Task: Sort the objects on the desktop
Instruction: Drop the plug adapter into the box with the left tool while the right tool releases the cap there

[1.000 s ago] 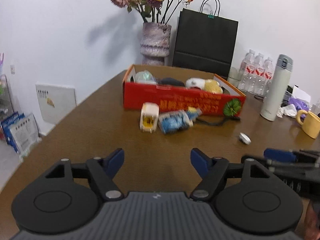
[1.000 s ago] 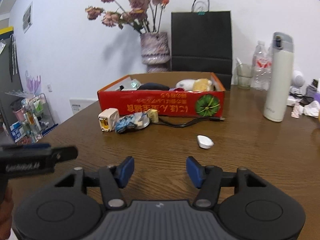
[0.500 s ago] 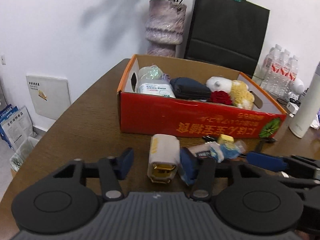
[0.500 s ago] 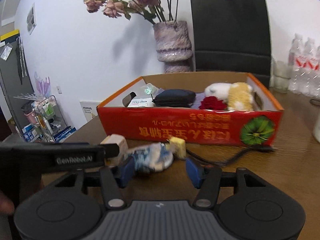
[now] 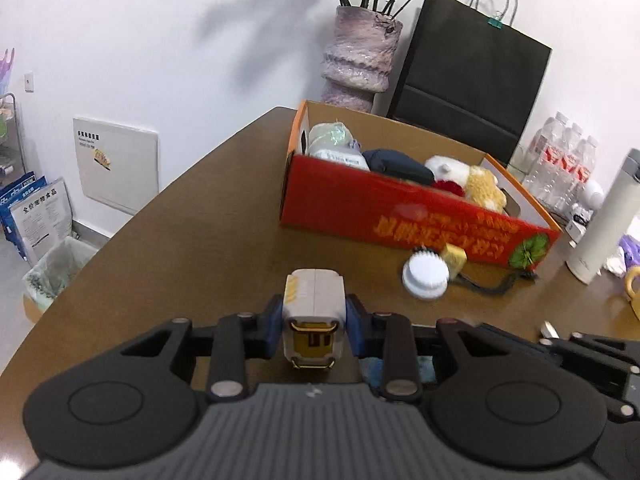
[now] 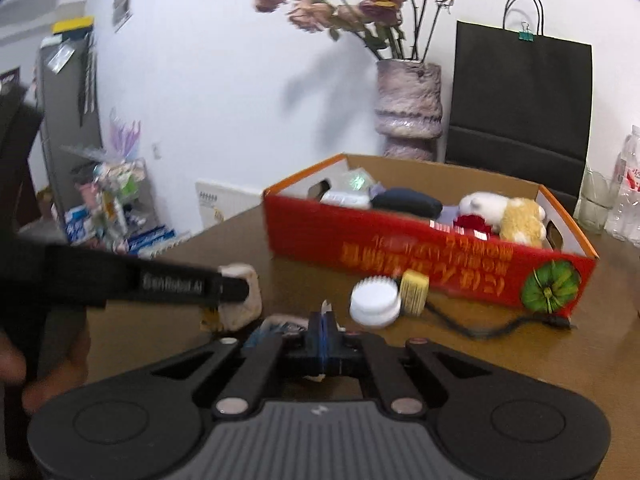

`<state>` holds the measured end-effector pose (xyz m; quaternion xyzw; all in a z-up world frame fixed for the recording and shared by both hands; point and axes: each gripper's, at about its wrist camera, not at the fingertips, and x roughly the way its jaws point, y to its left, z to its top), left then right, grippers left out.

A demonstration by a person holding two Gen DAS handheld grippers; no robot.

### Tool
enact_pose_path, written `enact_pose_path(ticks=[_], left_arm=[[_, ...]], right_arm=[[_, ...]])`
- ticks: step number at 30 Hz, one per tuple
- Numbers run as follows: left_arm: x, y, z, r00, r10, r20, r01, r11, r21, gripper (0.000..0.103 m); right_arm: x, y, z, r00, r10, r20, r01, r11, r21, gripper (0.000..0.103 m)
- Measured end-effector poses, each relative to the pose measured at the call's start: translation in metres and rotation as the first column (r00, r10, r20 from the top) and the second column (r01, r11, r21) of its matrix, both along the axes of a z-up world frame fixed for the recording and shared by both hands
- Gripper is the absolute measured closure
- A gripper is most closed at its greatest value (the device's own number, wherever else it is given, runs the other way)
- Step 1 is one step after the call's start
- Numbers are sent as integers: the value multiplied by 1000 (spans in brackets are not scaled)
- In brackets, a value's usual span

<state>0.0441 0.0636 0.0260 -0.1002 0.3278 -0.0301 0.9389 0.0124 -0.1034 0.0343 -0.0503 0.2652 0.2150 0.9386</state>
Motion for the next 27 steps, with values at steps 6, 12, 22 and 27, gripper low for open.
enact_pose_path(ticks=[6, 12, 22, 27], left_arm=[[-32, -4, 6, 1000, -21, 2, 21, 1000, -2, 71], [-45, -18, 26, 996, -62, 64, 63, 998, -16, 71], [20, -48, 77, 978, -137, 159, 145, 988, -45, 71], [83, -72, 88, 977, -165, 138, 174, 983, -58, 71]], right_arm=[[-39, -39, 10, 993, -112, 27, 112, 994, -3, 103], [-52, -62, 42, 975, -170, 143, 172, 985, -2, 103], [13, -78, 114, 935, -158, 317, 161, 987, 16, 103], [80, -86, 140, 944, -168, 283, 148, 985, 91, 103]])
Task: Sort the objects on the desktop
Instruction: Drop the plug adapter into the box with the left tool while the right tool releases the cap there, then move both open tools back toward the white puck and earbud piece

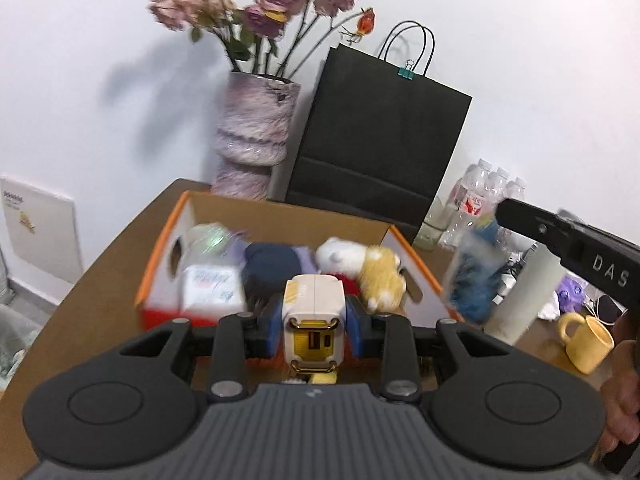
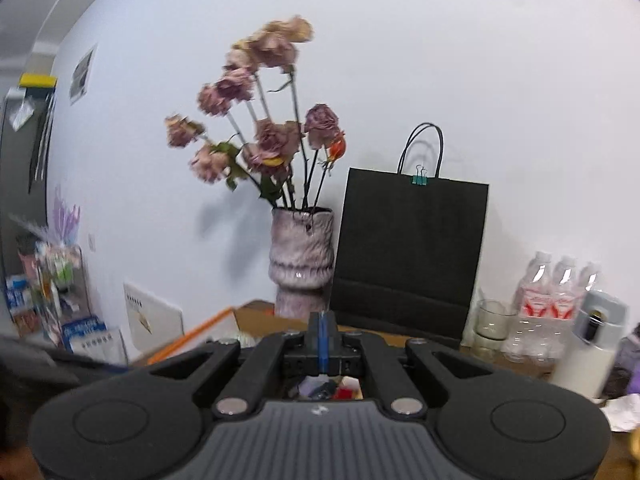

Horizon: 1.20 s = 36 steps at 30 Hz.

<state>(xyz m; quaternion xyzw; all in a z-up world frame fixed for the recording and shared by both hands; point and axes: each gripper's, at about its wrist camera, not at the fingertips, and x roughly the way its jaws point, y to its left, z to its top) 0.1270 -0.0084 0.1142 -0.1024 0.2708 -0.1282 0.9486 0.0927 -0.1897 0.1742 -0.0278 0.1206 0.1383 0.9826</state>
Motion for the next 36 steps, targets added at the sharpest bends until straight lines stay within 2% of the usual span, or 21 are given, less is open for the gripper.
enact_pose_path(ticks=[3, 6, 9, 12, 14, 16, 18, 19, 20, 21, 22, 23, 26, 28, 31, 36], left_arm=[[32, -18, -1, 1000, 7, 4, -7, 999, 35, 71], [62, -27, -12, 1000, -6, -29, 6, 1000, 4, 71], [91, -37, -34, 997, 17, -78, -15, 1000, 20, 71], [108, -45, -58, 993, 8, -114, -3, 999, 51, 71], [113, -50, -70, 990, -11, -144, 20, 998, 62, 70], [112, -57, -74, 992, -21, -127, 35, 993, 111, 69], [109, -56, -72, 993, -34, -110, 46, 994, 101, 51], [108, -54, -69, 992, -45, -114, 55, 995, 86, 50], [107, -50, -65, 991, -40, -124, 51, 995, 87, 45], [106, -45, -59, 992, -31, -124, 42, 995, 94, 35], [103, -39, -52, 994, -23, -104, 32, 995, 90, 30], [99, -31, -43, 997, -13, -71, 18, 997, 75, 23], [83, -2, -19, 999, 26, -23, -25, 1000, 17, 16], [71, 10, -10, 999, 41, -22, -41, 999, 13, 10], [51, 17, 0, 998, 61, -12, -60, 998, 36, 7], [8, 16, 4, 998, 68, 4, -68, 996, 52, 0]], right_arm=[[34, 3, 2, 1000, 3, -27, -4, 1000, -2, 103], [63, 0, -8, 996, 34, -88, -33, 999, 23, 103], [96, -3, -42, 987, -18, -160, 13, 999, -38, 103], [119, -12, -81, 958, -77, -277, 55, 995, -88, 103], [125, -15, -100, 939, -91, -331, 60, 993, -103, 103], [126, -14, -110, 930, -73, -360, 38, 994, -101, 101], [128, -12, -115, 924, -63, -376, 30, 995, -93, 94], [129, -10, -115, 921, -66, -385, 33, 995, -92, 92], [130, -10, -115, 915, -81, -395, 47, 995, -93, 84], [131, -10, -113, 911, -94, -401, 63, 994, -90, 76], [132, -11, -109, 909, -102, -404, 77, 994, -78, 57], [129, -15, -104, 911, -97, -401, 83, 995, -53, 44], [116, -29, -86, 917, -67, -394, 85, 996, 28, 30], [107, -39, -74, 911, -45, -410, 86, 993, 83, 23], [91, -50, -56, 915, -18, -403, 82, 986, 143, 23], [45, -43, -39, 943, -60, -326, 98, 990, 100, 17]])
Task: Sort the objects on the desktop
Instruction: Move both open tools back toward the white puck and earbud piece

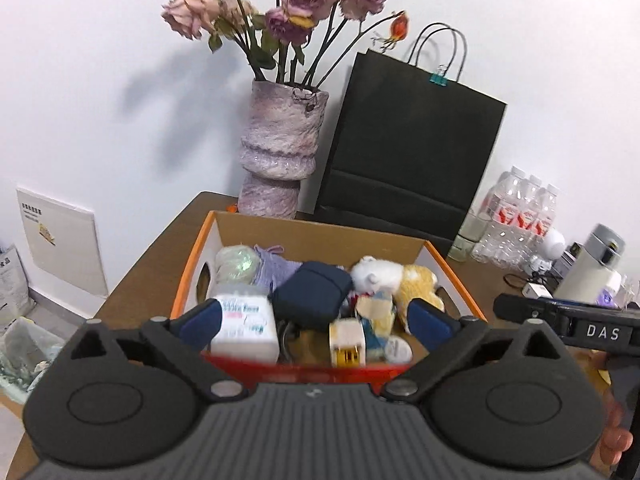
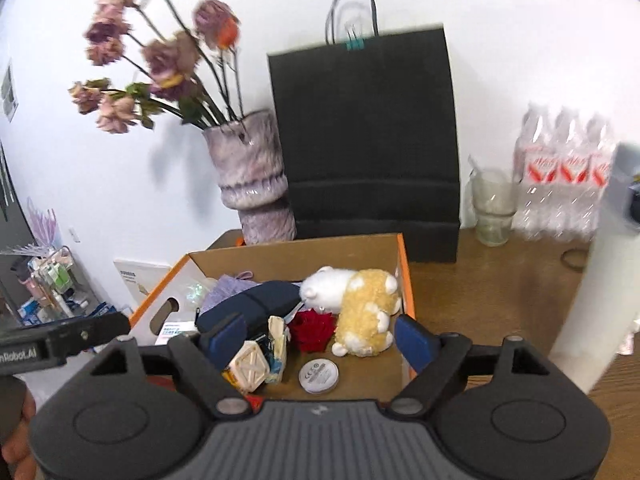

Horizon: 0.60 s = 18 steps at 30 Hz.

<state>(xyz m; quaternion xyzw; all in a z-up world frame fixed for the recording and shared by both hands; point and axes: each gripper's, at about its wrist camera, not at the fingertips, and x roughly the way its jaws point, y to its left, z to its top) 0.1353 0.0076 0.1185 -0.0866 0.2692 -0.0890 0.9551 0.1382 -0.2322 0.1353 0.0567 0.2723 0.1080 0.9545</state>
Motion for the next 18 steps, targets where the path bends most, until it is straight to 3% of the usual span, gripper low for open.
enact_pose_path(ticks=[4, 9, 18], left_arm=[[-43, -2, -14, 999, 34, -3, -34, 999, 39, 0], [-97, -12, -50, 997, 78, -12, -75, 981, 177, 0], [-167, -17, -79, 994, 94, -51, -84, 984, 160, 0]], right_arm=[[-49, 10, -8, 997, -10, 81, 14, 998, -58, 15], [-104, 25, -45, 988, -42, 148, 70, 980, -186, 14], [-177, 26, -94, 999, -21, 35, 26, 988, -151, 14]])
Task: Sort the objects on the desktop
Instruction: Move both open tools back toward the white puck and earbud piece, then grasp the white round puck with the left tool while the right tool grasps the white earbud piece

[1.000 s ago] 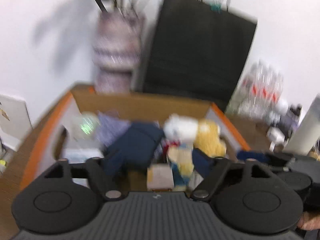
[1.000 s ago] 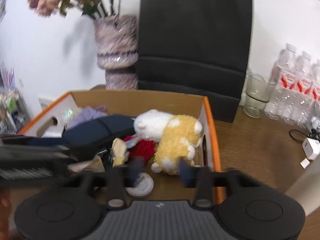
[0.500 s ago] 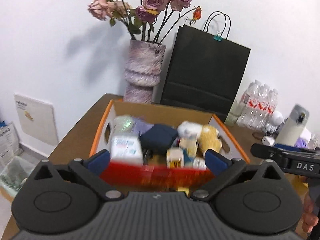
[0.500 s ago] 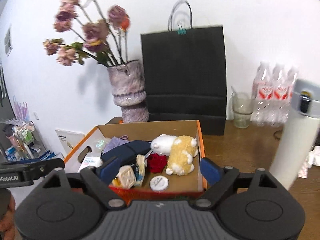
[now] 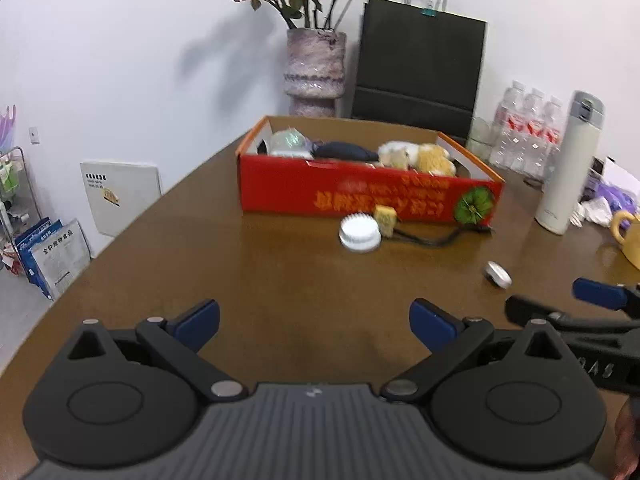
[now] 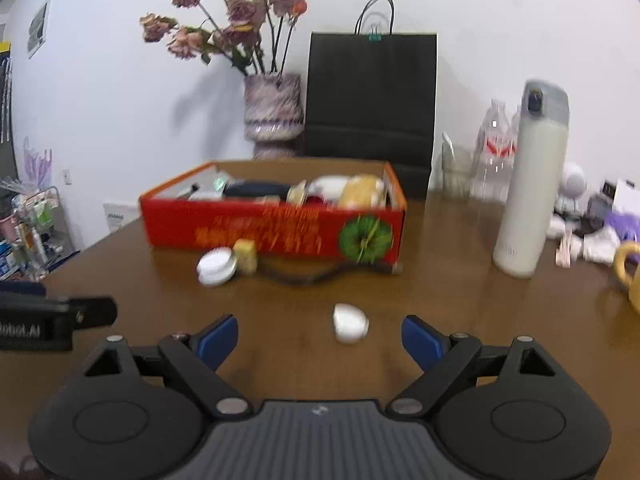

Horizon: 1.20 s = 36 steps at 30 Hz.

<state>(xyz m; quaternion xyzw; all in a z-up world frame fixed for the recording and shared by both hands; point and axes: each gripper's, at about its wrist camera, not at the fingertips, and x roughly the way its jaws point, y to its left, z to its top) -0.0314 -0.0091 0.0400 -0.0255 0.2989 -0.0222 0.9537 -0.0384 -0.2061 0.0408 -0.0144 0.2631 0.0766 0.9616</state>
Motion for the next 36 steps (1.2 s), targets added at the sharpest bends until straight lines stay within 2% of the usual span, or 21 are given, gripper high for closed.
enact_pose_path(ticks=[7, 15, 18, 22, 25, 27, 29, 33, 34, 35, 36], left_arm=[[-40, -14, -18, 998, -42, -38, 42, 999, 8, 0], [-38, -20, -18, 998, -57, -24, 58, 998, 17, 0], [-19, -19, -17, 997, -73, -34, 74, 997, 25, 6], [24, -20, -5, 996, -87, -8, 87, 996, 32, 8], [65, -21, -2, 992, -123, -29, 122, 992, -23, 11], [92, -20, -5, 988, -143, -57, 140, 988, -66, 21], [113, -21, -9, 987, -145, -73, 139, 987, -84, 29], [141, -22, -19, 988, -140, -68, 134, 988, -77, 37], [146, -21, -21, 987, -143, -68, 137, 987, -82, 39], [151, -21, -23, 987, -145, -74, 139, 986, -88, 43], [155, -21, -27, 985, -148, -89, 139, 985, -98, 53]], right_arm=[[-45, -5, -7, 1000, -3, -8, 3, 1000, 29, 14], [-47, -14, -11, 1000, -18, -21, 19, 999, 46, 19], [-33, -14, -13, 999, -21, -27, 21, 1000, 20, 26], [1, -16, -16, 998, -41, -50, 41, 999, -7, 40], [30, -17, -17, 997, -48, -63, 49, 999, 7, 43], [49, -19, -18, 995, -46, -84, 49, 998, 34, 48], [64, -18, -22, 994, -44, -105, 48, 998, 34, 66], [84, -16, -28, 991, -38, -126, 43, 999, 32, 71], [86, -16, -29, 992, -37, -117, 41, 999, 28, 78], [88, -14, -29, 993, -36, -114, 39, 999, 22, 81], [89, -13, -29, 994, -29, -109, 32, 999, 24, 81]])
